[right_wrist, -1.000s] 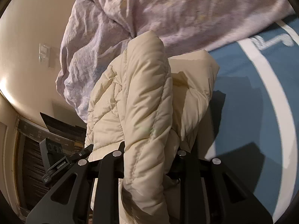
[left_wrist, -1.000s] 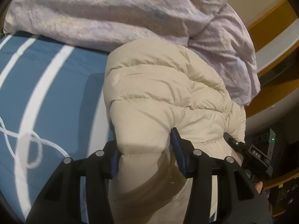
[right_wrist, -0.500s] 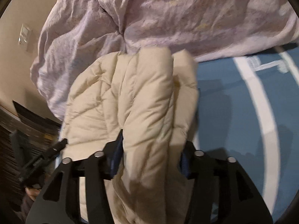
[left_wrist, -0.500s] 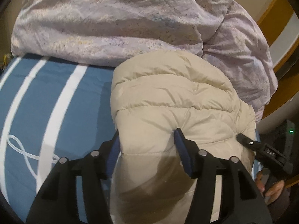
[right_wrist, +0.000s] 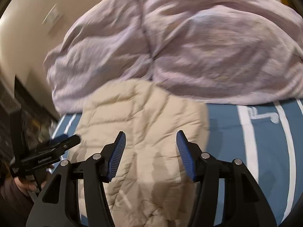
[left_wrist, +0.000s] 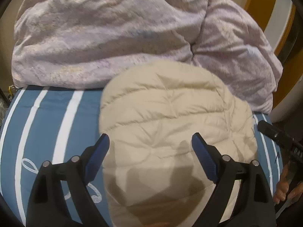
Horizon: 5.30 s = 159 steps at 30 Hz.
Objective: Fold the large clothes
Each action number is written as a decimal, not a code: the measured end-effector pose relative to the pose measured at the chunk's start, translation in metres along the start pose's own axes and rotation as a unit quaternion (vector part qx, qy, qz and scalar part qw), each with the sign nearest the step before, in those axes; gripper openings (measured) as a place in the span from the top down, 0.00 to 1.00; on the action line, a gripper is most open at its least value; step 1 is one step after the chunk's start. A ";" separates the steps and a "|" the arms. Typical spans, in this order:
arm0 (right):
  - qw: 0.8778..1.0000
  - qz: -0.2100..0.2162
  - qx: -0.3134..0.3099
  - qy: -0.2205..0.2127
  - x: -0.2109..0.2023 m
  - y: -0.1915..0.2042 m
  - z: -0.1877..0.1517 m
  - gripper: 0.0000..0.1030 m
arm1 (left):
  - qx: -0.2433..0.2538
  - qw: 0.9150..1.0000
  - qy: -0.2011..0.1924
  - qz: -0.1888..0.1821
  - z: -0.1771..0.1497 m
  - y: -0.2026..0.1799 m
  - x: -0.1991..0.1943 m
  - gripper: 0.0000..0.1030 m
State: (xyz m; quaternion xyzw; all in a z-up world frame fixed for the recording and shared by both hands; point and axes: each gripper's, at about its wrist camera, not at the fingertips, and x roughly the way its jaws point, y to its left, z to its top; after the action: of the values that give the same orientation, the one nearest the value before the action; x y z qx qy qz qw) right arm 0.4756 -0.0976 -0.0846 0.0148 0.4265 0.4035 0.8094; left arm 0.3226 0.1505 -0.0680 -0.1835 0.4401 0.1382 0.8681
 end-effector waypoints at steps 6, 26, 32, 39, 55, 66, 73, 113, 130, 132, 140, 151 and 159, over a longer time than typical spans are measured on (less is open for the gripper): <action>0.999 -0.023 -0.017 0.042 0.035 0.005 -0.016 0.44 | 0.023 0.999 0.005 0.026 -0.008 -0.005 0.016 0.05; 0.998 -0.043 0.004 0.055 0.074 -0.018 -0.037 0.42 | 0.024 0.999 0.033 0.018 -0.014 0.002 0.060 0.02; 0.996 -0.052 0.019 0.065 0.070 -0.017 -0.031 0.33 | 0.019 0.999 0.034 0.015 -0.013 0.003 0.057 0.02; 0.993 -0.093 0.018 0.065 0.030 -0.003 -0.033 0.10 | 0.037 0.999 0.010 0.033 -0.026 -0.007 0.010 0.02; 0.993 -0.106 -0.011 0.050 -0.079 0.045 -0.105 0.01 | 0.009 1.000 -0.007 -0.006 -0.120 -0.016 -0.101 0.02; 0.993 -0.091 -0.031 0.067 -0.129 0.071 -0.165 0.01 | 0.009 1.000 -0.009 -0.025 -0.184 -0.034 -0.153 0.02; 0.993 -0.090 -0.037 0.073 -0.140 0.080 -0.184 0.01 | -0.009 0.999 -0.025 -0.022 -0.204 -0.035 -0.175 0.02; 0.997 -0.074 -0.002 0.029 -0.157 0.085 -0.192 0.01 | -0.009 0.999 -0.037 -0.032 -0.217 -0.035 -0.192 0.02; 0.997 -0.071 -0.002 0.031 -0.157 0.085 -0.192 0.01 | -0.010 0.999 -0.035 -0.033 -0.217 -0.037 -0.190 0.02; 0.997 -0.071 -0.001 0.031 -0.156 0.086 -0.192 0.01 | -0.009 0.999 -0.035 -0.033 -0.217 -0.038 -0.190 0.02; 0.997 -0.072 0.002 0.033 -0.155 0.086 -0.192 0.01 | -0.010 0.999 -0.035 -0.032 -0.217 -0.038 -0.189 0.02; 0.997 -0.071 0.005 0.034 -0.152 0.084 -0.193 0.01 | -0.010 0.999 -0.035 -0.032 -0.217 -0.042 -0.188 0.02; 0.997 -0.071 0.006 0.034 -0.152 0.084 -0.193 0.01 | -0.009 0.999 -0.034 -0.032 -0.217 -0.042 -0.188 0.02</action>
State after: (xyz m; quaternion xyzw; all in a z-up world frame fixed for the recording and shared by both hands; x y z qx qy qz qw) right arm 0.2396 -0.2040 -0.0736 -0.0248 0.4560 0.3425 0.8211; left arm 0.0764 0.0032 -0.0244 -0.2005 0.4026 0.1202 0.8850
